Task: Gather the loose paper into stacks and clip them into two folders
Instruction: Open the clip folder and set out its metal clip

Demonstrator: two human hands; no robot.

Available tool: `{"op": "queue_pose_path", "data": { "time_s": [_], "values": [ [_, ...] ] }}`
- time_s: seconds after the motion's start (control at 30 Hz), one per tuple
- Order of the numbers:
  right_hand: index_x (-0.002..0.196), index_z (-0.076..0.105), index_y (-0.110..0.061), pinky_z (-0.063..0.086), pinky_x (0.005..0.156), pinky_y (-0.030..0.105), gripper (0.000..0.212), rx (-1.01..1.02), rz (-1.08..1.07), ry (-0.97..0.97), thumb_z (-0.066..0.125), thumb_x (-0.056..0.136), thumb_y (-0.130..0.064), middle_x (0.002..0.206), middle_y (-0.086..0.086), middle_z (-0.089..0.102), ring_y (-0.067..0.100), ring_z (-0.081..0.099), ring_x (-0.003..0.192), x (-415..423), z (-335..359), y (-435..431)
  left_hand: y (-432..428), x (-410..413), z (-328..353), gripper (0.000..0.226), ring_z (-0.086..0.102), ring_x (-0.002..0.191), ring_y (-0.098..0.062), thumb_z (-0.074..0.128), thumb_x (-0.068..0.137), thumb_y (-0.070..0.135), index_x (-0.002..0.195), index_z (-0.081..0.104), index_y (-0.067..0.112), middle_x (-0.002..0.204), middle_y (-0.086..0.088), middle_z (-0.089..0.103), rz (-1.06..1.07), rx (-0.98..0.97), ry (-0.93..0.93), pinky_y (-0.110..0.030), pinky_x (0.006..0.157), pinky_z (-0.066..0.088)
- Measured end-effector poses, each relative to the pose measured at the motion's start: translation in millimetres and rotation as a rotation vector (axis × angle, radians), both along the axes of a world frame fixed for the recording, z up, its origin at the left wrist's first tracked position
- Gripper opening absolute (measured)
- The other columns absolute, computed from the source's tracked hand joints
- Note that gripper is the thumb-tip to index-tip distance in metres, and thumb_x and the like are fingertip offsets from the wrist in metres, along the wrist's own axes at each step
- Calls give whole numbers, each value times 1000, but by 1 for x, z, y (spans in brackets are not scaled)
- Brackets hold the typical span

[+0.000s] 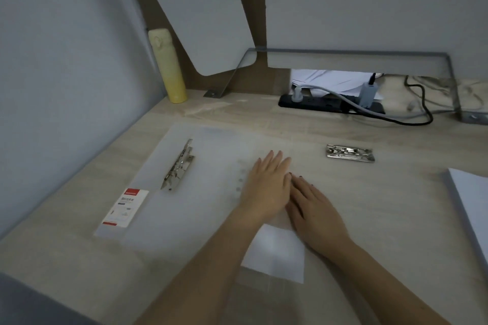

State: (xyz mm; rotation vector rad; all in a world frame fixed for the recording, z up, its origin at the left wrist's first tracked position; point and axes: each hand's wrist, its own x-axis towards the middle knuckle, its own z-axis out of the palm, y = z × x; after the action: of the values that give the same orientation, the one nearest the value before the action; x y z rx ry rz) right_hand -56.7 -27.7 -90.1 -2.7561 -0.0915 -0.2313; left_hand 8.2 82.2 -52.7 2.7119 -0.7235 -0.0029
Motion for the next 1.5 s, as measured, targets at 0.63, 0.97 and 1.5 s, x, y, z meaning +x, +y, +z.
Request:
{"op": "queue_pose_path", "data": {
  "time_s": [0.63, 0.97, 1.5],
  "values": [
    [143, 30, -19, 8, 117, 39, 48, -59, -338, -9, 29, 97, -32, 154, 8, 24, 28, 10, 145, 76, 8, -91, -41, -7, -54, 50, 48, 130, -22, 31, 91, 38, 128, 58, 17, 136, -6, 56, 78, 19, -225, -37, 106, 24],
    [130, 46, -12, 29, 106, 40, 39, -19, -307, -176, 45, 93, -23, 134, 15, 49, 33, 39, 128, 74, 10, -97, -42, -7, -51, 50, 52, 126, -20, 33, 88, 40, 125, 60, 20, 133, -3, 58, 93, 72, -204, -37, 104, 24],
    [118, 53, -4, 40, 92, 35, 28, 537, -715, -232, 46, 91, -11, 123, 20, 53, 31, 52, 111, 29, 45, -194, -37, -1, -45, 73, 22, 144, -17, 3, 82, 50, 145, 31, 25, 155, 0, 25, -12, 140, -151, -32, 114, 2]
  ]
}}
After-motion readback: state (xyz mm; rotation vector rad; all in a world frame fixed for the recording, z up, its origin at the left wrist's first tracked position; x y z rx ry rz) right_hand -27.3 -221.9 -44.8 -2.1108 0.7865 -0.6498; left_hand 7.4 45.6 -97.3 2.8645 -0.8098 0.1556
